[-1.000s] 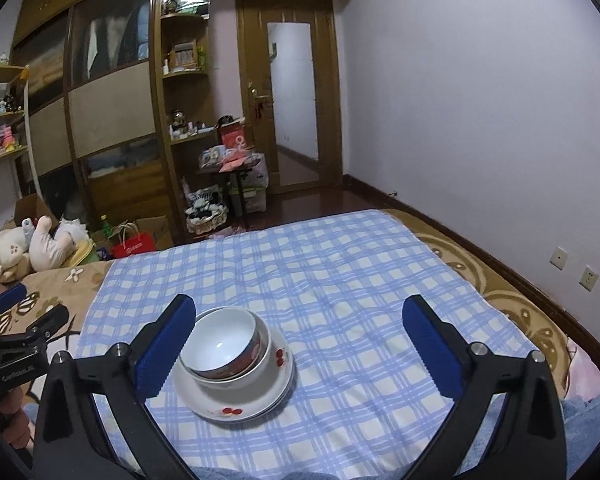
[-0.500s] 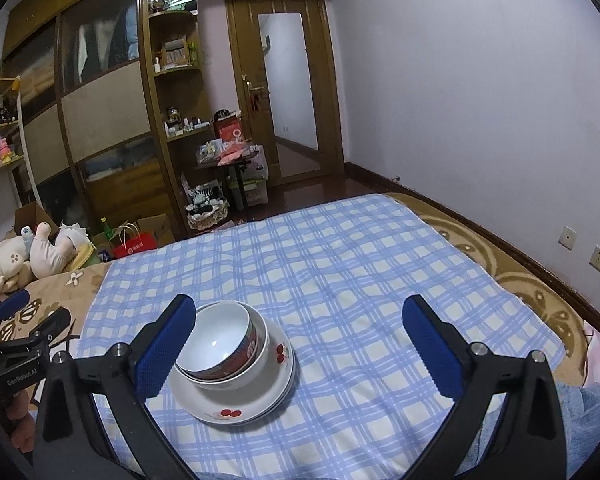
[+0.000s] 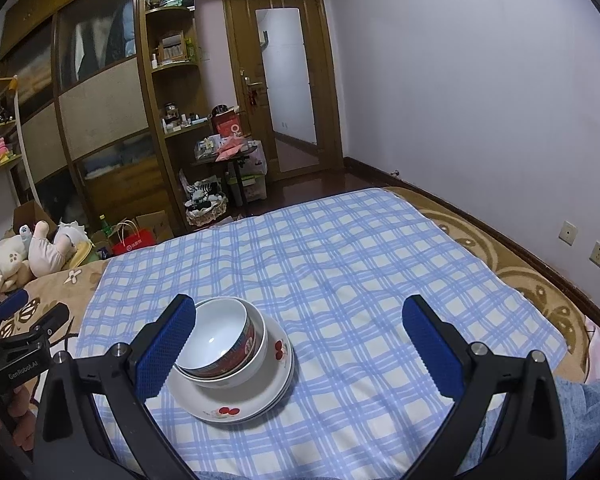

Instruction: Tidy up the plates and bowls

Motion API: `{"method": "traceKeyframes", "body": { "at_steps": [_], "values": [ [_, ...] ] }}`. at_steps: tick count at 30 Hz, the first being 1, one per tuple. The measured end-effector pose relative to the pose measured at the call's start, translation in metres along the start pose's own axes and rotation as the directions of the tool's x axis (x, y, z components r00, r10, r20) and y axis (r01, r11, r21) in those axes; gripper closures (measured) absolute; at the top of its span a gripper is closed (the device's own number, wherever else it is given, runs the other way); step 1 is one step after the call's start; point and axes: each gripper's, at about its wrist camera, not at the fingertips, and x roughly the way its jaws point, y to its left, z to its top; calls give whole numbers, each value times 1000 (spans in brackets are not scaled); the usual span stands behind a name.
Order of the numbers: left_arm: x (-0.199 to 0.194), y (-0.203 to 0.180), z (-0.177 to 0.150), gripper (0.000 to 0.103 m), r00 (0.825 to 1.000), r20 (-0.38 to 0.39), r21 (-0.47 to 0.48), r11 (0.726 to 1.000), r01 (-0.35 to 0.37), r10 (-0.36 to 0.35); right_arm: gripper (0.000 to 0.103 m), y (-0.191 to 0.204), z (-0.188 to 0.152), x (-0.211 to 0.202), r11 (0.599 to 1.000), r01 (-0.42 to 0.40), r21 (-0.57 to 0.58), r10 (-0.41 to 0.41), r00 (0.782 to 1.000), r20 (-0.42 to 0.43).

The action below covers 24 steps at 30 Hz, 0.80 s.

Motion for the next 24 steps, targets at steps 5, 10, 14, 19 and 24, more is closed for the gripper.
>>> {"method": "traceKeyframes", "body": {
  "at_steps": [5, 10, 14, 19, 24],
  "values": [
    [1, 1, -1, 8, 1000, -1, -6, 1000, -11, 11, 0, 0, -2, 0, 1000, 2, 0, -2, 1000, -1],
    [0, 3, -1, 8, 1000, 1, -16, 1000, -18, 18, 0, 0, -2, 0, 1000, 2, 1, -2, 1000, -2],
    [0, 3, -1, 8, 1000, 0, -14, 1000, -16, 16, 0, -1, -3, 0, 1000, 4, 3, -4, 1000, -4],
    [0, 5, -3, 8, 1000, -3, -19, 1000, -19, 19, 0, -1, -5, -1, 1000, 5, 4, -5, 1000, -7],
    [0, 5, -4, 8, 1000, -1, -14, 1000, -21, 21, 0, -2, -4, 0, 1000, 5, 4, -5, 1000, -5]
  ]
}}
